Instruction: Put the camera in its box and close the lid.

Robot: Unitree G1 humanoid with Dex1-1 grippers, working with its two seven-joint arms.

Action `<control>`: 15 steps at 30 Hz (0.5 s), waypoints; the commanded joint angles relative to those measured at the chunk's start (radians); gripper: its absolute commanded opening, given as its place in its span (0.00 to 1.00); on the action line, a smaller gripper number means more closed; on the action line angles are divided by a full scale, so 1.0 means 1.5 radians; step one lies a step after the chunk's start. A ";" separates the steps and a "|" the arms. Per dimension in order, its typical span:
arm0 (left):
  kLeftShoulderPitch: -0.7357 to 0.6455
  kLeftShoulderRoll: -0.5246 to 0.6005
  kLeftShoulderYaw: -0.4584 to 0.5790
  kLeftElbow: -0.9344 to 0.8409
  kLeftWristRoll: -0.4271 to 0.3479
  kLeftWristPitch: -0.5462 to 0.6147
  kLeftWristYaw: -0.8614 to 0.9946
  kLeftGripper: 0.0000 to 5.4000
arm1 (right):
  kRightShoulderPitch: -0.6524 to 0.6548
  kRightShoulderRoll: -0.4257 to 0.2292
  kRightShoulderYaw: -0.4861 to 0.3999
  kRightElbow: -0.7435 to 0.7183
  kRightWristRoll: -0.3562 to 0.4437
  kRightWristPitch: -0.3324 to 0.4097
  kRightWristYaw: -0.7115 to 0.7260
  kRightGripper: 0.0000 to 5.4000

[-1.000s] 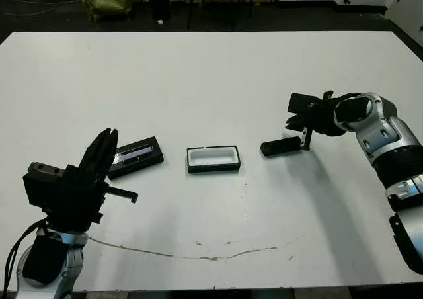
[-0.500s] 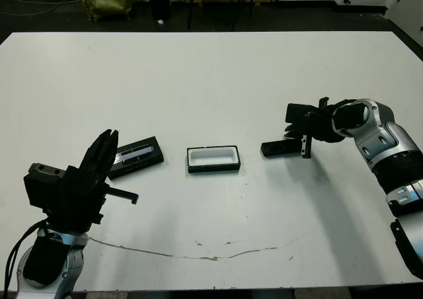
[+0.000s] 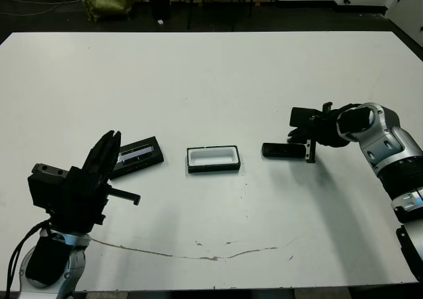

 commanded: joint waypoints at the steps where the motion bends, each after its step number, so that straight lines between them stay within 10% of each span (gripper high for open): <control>1: 0.006 -0.001 -0.003 0.011 0.004 0.003 0.002 0.00 | 0.021 -0.013 -0.003 -0.011 0.010 0.002 0.025 0.00; 15: 0.006 0.000 -0.002 0.011 0.005 0.000 0.000 0.00 | 0.057 -0.034 -0.009 -0.075 0.020 0.044 0.045 0.00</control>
